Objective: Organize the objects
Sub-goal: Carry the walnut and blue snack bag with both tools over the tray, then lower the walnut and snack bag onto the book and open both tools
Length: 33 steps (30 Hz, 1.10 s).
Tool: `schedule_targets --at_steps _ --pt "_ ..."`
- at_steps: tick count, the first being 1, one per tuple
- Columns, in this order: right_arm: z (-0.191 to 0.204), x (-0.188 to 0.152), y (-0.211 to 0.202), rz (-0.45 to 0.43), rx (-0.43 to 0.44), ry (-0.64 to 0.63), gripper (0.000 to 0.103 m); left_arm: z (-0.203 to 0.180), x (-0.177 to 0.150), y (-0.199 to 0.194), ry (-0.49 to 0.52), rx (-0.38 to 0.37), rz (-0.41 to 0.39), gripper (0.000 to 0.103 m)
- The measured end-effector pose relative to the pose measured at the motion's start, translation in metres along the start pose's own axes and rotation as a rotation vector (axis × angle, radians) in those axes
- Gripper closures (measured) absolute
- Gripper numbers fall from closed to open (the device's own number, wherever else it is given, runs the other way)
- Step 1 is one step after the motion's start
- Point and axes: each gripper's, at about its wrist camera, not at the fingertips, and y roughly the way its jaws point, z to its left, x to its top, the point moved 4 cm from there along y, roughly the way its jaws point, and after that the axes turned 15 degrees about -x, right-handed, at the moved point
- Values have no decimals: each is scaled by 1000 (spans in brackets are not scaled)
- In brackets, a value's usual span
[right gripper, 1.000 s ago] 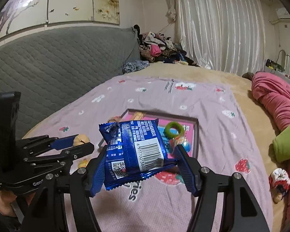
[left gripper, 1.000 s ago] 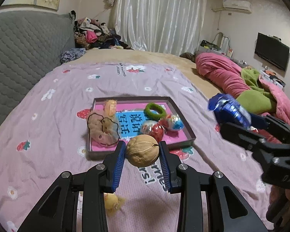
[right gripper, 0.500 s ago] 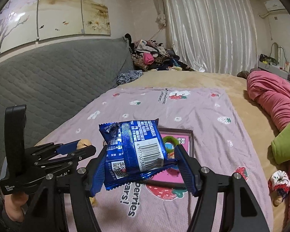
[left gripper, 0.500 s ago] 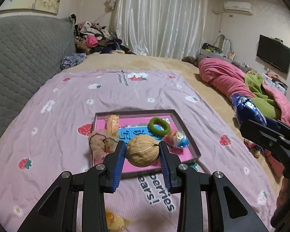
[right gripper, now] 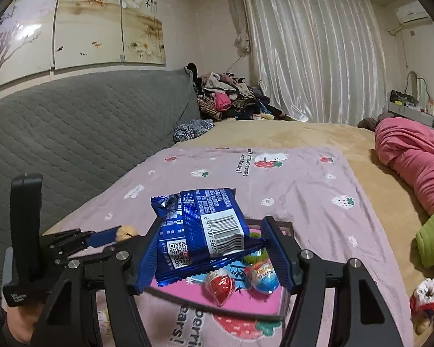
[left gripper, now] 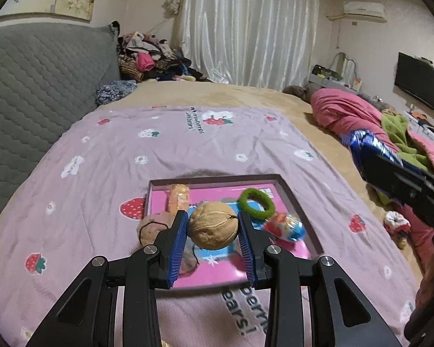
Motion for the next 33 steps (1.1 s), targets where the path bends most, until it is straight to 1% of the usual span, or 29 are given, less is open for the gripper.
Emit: schedule_targets --at_steps 9,15,21,25,30,33 --pt "-2 -16 56 41 -3 -13 37 36 -9 51 -52 26 10 67" --pt "-2 -28 87 65 0 -18 37 48 -20 82 -48 50 37 67" --pt "-2 -38 113 99 -5 -16 37 55 -25 100 -53 46 56 67" --pt "5 -41 128 110 -9 -26 37 63 -27 107 -58 39 56 67" --pt "14 -43 146 121 -15 -43 37 65 -27 116 -48 23 57 67" --pt "19 -47 160 138 -21 -60 37 64 -30 120 -42 15 76 67"
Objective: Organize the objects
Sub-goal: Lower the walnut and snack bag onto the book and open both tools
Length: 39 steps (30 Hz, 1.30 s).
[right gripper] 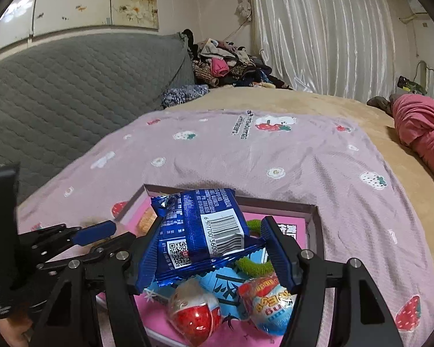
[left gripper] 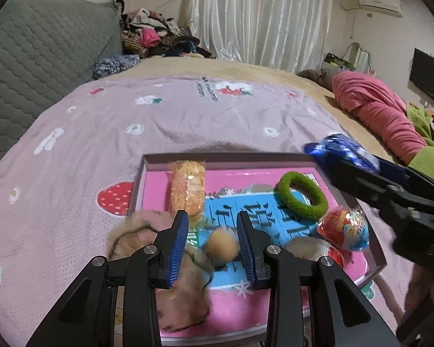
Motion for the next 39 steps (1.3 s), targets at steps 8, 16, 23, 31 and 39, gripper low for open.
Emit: schedule_targets --at_steps 8,16,23,31,39 --pt "8 -17 37 109 -32 -36 37 -6 -8 11 22 1 41 67" --pt "7 -35 61 192 -68 -67 37 -8 -13 19 35 14 68 67" --pt "19 -41 63 178 -74 -128 37 -6 -16 23 41 33 88 70" --pt "23 -42 67 190 -80 -164 36 -3 -18 25 41 41 105 69" --pt "21 -45 69 203 -78 -162 35 1 -18 25 28 39 114 65"
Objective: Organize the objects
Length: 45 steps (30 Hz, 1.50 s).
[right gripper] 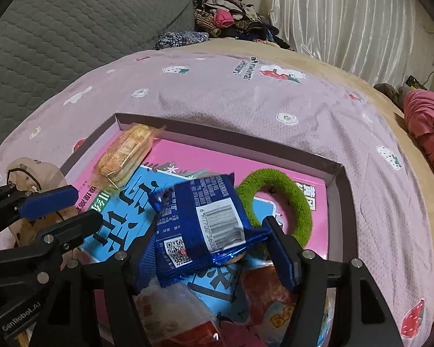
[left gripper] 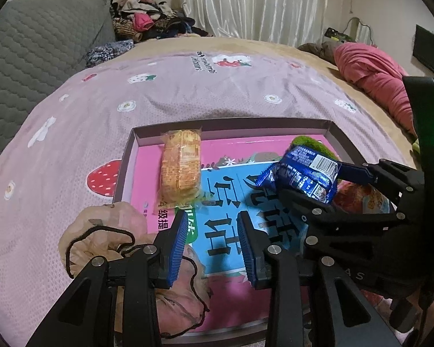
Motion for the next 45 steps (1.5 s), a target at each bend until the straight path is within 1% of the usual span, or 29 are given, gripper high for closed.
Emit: schedule_targets --at_steps 1,4,13,21,23,28,32,39,45 --pt "0 0 0 1 1 1 35 1 0 0 -1 1 0 61" --pt "1 0 0 1 -2 -10 35 3 -1 0 -10 7 5 57" --pt "7 -3 1 1 -22 -54 35 4 -1 1 -11 16 17 56" --pt "3 -2 -4 -11 -26 -46 33 5 -3 1 -7 12 16 56" --pt "2 -2 -5 -14 -33 -41 32 5 -3 0 -8 10 16 54" --pt "-3 -3 -7 -17 -38 -26 29 4 -3 -2 -6 11 9 46" --pt "-11 -2 -13 -33 -46 6 23 3 -2 -4 -7 10 6 43" --pt "-21 -2 -23 -53 -44 56 17 0 2 -14 -8 5 -18 31" --pt "-27 -5 -28 -52 -34 94 13 0 3 -18 -14 3 -22 26"
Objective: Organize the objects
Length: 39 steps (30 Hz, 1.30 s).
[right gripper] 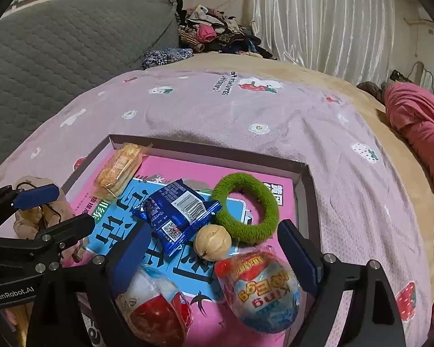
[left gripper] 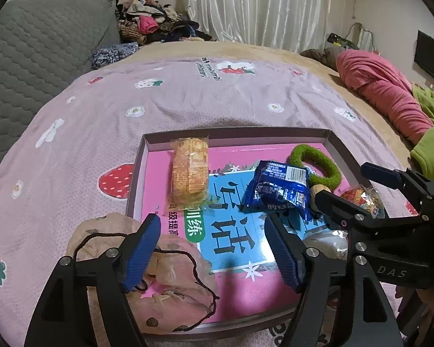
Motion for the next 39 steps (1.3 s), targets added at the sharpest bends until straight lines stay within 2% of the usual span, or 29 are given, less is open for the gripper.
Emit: schedule_targets --at_steps 8,12,16,29,32,36,39 --pt "-10 2 -14 -25 13 55 9 0 2 -13 -5 1 -23 21" --pt "-15 2 -23 -41 39 87 1 1 6 -20 -10 -4 -42 20" --pt "-16 0 -29 -37 78 109 1 -1 8 -26 -6 1 -62 18" --pt "-17 0 -58 -74 63 132 1 -6 8 -49 -4 6 -98 14" --pt "-17 0 -67 -85 66 140 1 -4 7 -57 -21 15 -108 1" --pt "-18 2 -77 -96 60 141 1 -2 7 -67 -37 -5 -123 1" --pt "-16 1 -84 -98 62 133 1 -5 7 -71 -23 13 -129 1"
